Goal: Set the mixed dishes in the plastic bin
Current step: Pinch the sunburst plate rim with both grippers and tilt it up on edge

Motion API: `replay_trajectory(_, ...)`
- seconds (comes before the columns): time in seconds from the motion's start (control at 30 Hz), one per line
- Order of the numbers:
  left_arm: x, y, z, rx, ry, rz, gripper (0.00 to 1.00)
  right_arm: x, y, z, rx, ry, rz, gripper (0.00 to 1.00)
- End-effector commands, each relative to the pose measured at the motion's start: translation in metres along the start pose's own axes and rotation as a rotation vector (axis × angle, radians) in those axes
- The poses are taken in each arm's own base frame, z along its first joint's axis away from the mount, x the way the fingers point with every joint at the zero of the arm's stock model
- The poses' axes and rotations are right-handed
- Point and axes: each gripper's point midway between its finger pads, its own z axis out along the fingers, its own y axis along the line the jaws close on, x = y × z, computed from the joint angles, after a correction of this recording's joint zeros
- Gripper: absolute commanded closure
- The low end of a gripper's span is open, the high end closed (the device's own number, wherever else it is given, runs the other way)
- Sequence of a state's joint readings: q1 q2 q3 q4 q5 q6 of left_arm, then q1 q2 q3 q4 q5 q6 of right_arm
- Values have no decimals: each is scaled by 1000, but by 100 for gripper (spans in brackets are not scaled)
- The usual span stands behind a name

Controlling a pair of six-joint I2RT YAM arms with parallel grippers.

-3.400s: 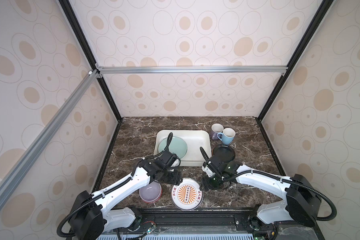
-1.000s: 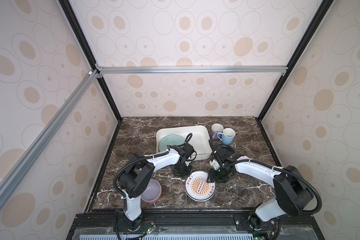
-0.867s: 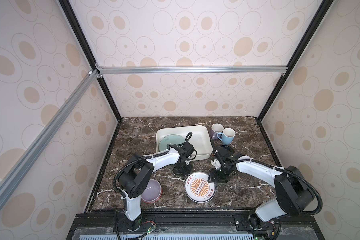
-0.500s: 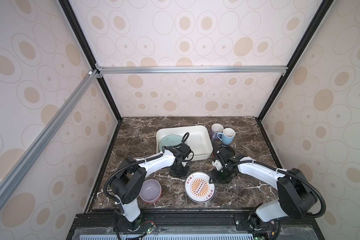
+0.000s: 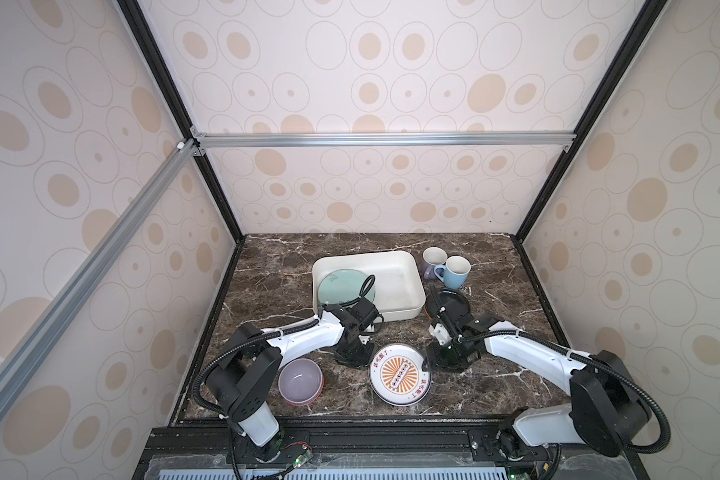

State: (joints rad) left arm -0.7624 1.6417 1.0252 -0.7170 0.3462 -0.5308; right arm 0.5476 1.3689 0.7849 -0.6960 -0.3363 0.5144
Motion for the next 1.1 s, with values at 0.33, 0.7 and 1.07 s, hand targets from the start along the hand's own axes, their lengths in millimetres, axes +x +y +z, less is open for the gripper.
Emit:
replay_trajectory(0.33,-2,-10,11,33,-8,14,94,6,-6,-6,25,-2,6,39)
replay_trajectory(0.7,-8,-14,21,39,14,25,96,5,-7,-1,23,14,8,41)
replay_trajectory(1.07,-10,-17,26,40,37,31,98,2,-4,3,8,16,9,66)
